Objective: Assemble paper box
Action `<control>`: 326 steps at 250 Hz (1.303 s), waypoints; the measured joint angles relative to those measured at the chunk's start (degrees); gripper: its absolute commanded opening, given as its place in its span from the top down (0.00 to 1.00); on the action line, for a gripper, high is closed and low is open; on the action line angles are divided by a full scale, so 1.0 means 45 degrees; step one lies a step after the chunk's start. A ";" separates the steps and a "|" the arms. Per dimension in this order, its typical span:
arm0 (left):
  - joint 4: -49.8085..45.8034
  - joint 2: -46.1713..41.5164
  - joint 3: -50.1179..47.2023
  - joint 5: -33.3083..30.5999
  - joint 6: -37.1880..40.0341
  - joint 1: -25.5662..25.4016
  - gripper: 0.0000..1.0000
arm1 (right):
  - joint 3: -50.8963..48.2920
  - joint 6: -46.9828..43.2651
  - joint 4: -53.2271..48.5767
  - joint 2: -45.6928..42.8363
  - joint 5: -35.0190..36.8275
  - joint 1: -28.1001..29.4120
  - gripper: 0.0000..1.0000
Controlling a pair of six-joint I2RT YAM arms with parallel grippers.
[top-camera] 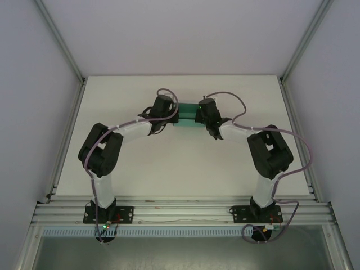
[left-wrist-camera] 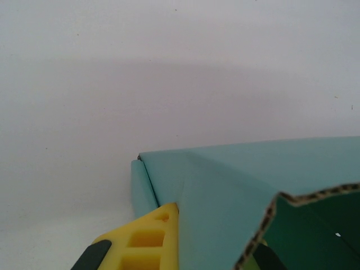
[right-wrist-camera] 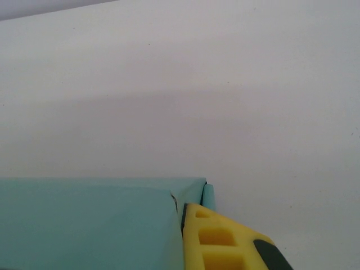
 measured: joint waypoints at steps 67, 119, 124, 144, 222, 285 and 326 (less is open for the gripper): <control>0.0199 -0.0923 -0.1069 0.0087 -0.0078 -0.0039 0.73 | -0.0724 -0.1088 0.0461 -0.0389 0.0631 0.0495 0.99; -0.1078 -0.2025 -0.1413 0.0282 -0.0253 -0.0301 0.30 | -0.1112 -0.1423 0.0816 -0.0563 0.0631 0.0675 0.99; -0.1205 -0.2118 -0.1413 0.0272 -0.0228 -0.0306 0.24 | -0.1132 -0.1438 0.0835 -0.0568 0.0631 0.0675 0.99; -0.1773 -0.2482 -0.1370 0.0330 -0.0087 -0.0306 0.01 | -0.1243 -0.1525 0.0957 -0.0607 0.0627 0.0675 0.99; -0.3551 -0.4153 -0.0427 -0.0379 -0.0719 -0.0185 0.00 | -0.1875 -0.1826 0.1622 -0.0889 0.0578 0.0733 0.96; -0.3711 -0.2637 0.1209 0.0850 -0.2161 0.1875 0.00 | -0.2079 -0.1904 0.1977 -0.0889 0.0865 0.1078 0.92; -0.3725 -0.0923 0.1588 0.2161 -0.2691 0.2234 0.05 | -0.2370 -0.2001 0.2608 -0.0743 0.1190 0.1496 0.90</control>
